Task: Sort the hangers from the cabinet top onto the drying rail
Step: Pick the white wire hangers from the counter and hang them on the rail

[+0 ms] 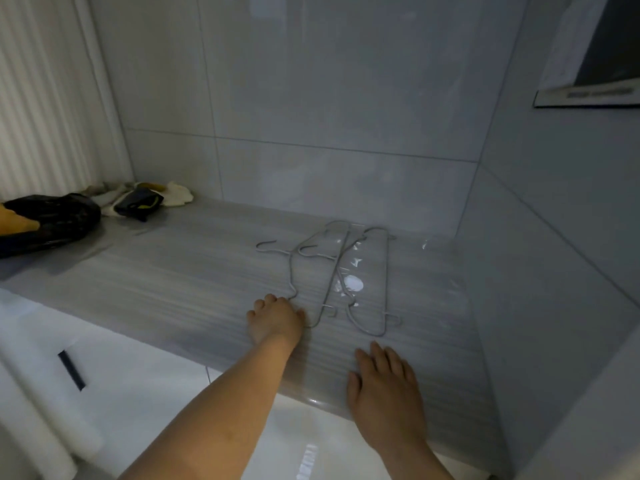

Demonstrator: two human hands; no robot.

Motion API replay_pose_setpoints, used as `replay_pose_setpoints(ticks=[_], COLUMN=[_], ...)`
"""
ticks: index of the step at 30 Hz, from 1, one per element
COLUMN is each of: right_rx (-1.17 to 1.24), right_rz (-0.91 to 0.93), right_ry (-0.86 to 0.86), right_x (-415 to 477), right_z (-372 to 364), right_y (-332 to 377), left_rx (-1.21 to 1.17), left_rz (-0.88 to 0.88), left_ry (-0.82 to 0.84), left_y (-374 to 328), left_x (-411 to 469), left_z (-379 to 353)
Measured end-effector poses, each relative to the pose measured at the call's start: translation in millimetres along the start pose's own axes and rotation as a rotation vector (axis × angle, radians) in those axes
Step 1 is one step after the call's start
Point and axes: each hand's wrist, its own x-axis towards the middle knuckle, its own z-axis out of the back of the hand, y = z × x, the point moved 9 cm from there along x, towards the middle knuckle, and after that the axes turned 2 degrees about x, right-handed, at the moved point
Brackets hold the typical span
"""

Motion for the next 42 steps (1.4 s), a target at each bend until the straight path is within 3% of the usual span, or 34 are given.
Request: replay_pose_setpoints(ticks=[7, 14, 19, 22, 24, 29, 33, 39, 42], right_rx=[-0.002, -0.034, 0.016, 0.059, 0.066, 0.389, 0.868, 1.463, 1.600], right_rz=[0.007, -0.013, -0.016, 0.002, -0.002, -0.095, -0.077, -0.003, 0.021], right_ry=[0.013, -0.005, -0.034, -0.066, -0.002, -0.056, -0.081, 0.310, 0.342], right_x=[0.2, -0.4, -0.7, 0.0, 1.0, 4.6, 17.8, 25.7, 20.4], right_z=[0.7, -0.5, 1.4, 2.9, -4.3, 17.1, 65.9, 126.1, 149.8], right_y=[0.8, -2.7, -1.3, -2.1, -4.3, 6.1, 66.3, 180.9, 209.4], left_rx=[-0.133, -0.129, -1.006, -1.225, -1.294, -1.302, -1.211, -1.101, -1.052], left_rz=[0.137, 0.168, 0.254, 0.222, 0.172, 0.013, -0.130, -0.220, -0.181], left_ry=[-0.011, 0.186, 0.359, 0.420, 0.414, 0.317, 0.219, 0.163, 0.098], left_y=[32.1, 63.6, 80.4, 80.6, 79.9, 84.4, 89.3, 115.9, 142.8], left_x=[-1.5, -19.9, -58.6, -81.0, -93.4, -118.7, -144.9, -196.3, -219.1], left_z=[11.3, 21.6, 13.7, 17.9, 27.8, 65.4, 103.0, 142.3, 153.0])
